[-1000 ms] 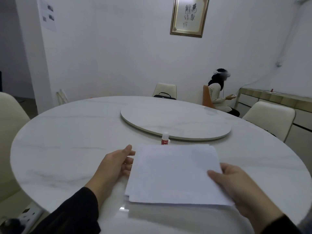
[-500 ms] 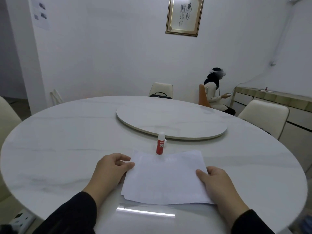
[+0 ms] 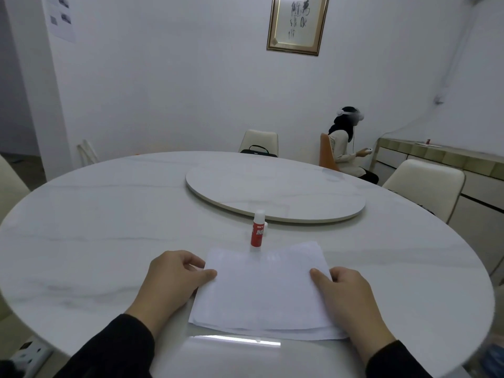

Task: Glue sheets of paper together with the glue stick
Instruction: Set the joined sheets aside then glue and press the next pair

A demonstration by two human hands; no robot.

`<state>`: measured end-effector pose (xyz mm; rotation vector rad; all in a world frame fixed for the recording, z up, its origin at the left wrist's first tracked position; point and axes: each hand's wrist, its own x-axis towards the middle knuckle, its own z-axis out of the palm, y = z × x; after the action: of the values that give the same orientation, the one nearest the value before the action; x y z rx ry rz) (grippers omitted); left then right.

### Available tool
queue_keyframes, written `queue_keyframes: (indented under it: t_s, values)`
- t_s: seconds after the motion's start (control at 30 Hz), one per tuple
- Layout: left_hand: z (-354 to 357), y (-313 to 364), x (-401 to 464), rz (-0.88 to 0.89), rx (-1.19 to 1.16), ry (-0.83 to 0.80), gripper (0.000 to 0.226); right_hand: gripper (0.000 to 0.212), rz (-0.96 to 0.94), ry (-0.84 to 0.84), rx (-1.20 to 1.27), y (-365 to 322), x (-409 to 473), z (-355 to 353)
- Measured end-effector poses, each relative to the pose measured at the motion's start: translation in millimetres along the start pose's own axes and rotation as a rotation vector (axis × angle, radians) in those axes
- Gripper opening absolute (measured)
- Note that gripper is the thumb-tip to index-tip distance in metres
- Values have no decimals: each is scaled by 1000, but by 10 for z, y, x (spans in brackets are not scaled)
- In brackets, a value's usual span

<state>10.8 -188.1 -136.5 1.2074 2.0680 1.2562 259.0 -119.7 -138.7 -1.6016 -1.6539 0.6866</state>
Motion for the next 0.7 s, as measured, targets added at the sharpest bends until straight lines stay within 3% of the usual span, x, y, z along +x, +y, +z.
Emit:
queue_keyframes:
  t_s: [0.1, 0.27, 0.6, 0.7]
  values:
    - [18, -26, 15, 27, 38, 3, 17, 40, -34, 30, -43, -9, -26, -5]
    - [47, -65, 37, 80, 80, 34, 14, 17, -71, 33, -25, -3, -41, -33]
    - [95, -95, 39, 137, 159, 85, 19, 4, -83, -27, -63, 27, -43, -19]
    - [98, -102, 39, 147, 164, 78, 24, 39, -85, -13, -23, 39, -61, -29]
